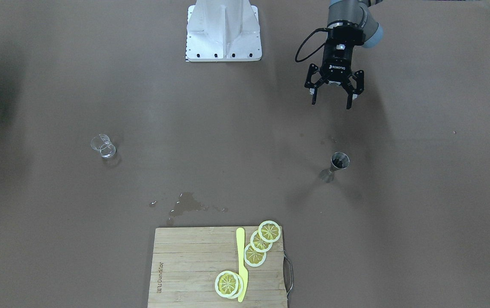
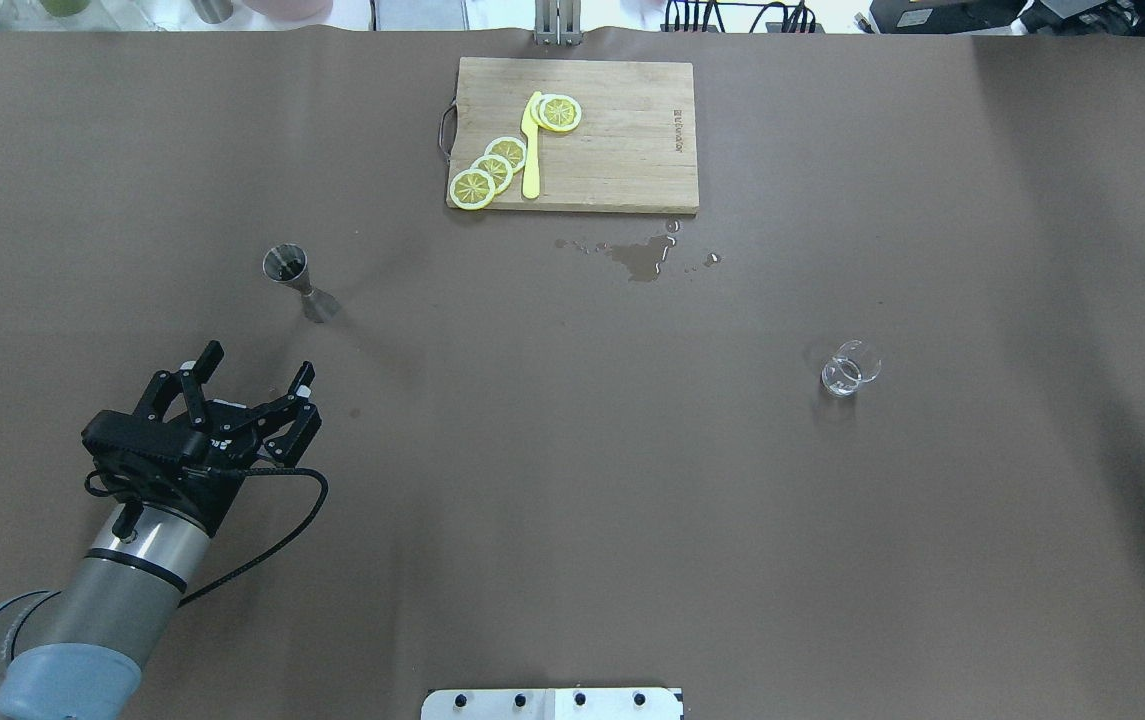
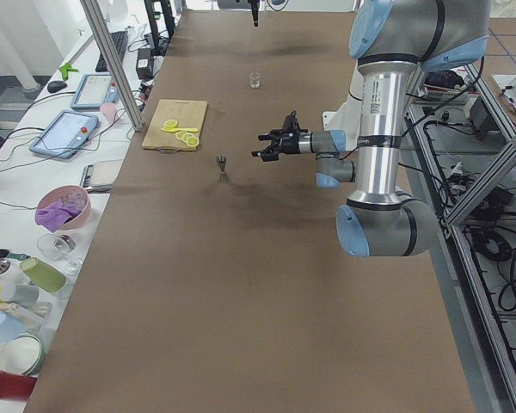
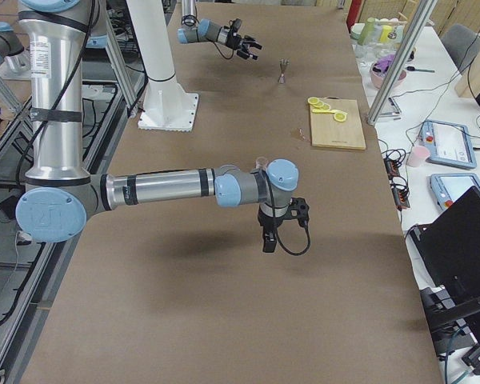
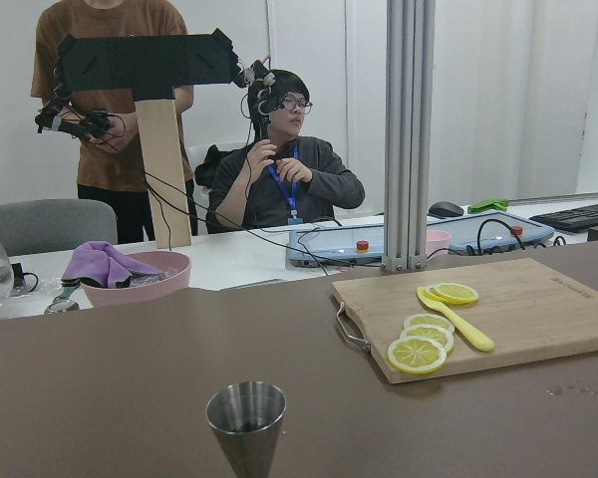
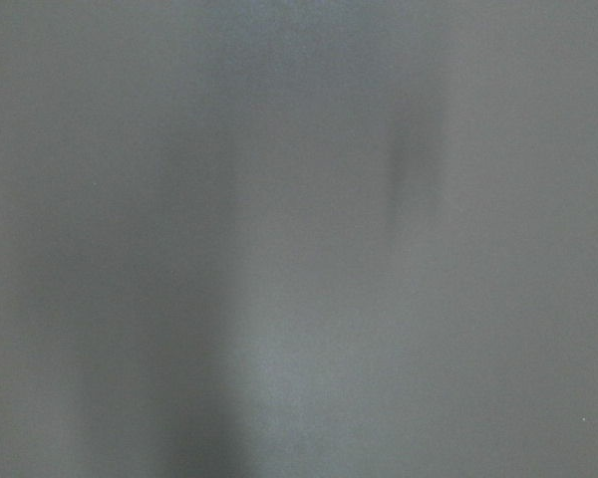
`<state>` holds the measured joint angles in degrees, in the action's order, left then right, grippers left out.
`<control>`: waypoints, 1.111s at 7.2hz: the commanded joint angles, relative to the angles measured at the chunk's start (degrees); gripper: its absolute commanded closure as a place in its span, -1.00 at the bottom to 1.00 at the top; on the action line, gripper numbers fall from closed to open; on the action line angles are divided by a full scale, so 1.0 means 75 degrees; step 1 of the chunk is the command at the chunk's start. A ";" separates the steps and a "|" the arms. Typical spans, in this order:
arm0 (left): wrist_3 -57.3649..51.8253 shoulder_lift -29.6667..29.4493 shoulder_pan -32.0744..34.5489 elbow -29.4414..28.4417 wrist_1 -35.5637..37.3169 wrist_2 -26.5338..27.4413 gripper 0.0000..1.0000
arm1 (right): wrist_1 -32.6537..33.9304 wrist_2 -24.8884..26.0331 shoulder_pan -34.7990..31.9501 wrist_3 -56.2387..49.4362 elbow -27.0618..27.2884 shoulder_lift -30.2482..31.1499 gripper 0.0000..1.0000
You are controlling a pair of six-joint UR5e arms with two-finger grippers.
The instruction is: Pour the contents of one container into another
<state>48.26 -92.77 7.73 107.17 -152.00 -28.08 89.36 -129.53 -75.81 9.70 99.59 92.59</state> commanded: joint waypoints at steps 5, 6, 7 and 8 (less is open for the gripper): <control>0.0046 -0.1199 0.2281 0.1808 0.4682 -0.3350 -0.90 | 0.0027 -0.0167 0.0018 0.0031 0.0093 -0.0017 -1.00; 0.0034 -0.1410 0.3051 0.1997 0.5505 -0.4645 -0.91 | 0.0015 -0.0143 0.0018 0.0043 0.0081 -0.0041 -1.00; 0.0023 -0.1679 0.3906 0.2022 0.6325 -0.6317 -0.91 | 0.0015 -0.0166 0.0007 0.0054 0.0115 -0.0041 -1.00; -0.0012 -0.1949 0.4680 0.2046 0.7180 -0.7575 -0.91 | 0.0027 -0.0178 0.0007 0.0054 0.0104 -0.0030 -1.00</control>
<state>48.40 -104.96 35.67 122.06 -105.95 -72.54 89.51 -130.77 -75.73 10.06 100.36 92.36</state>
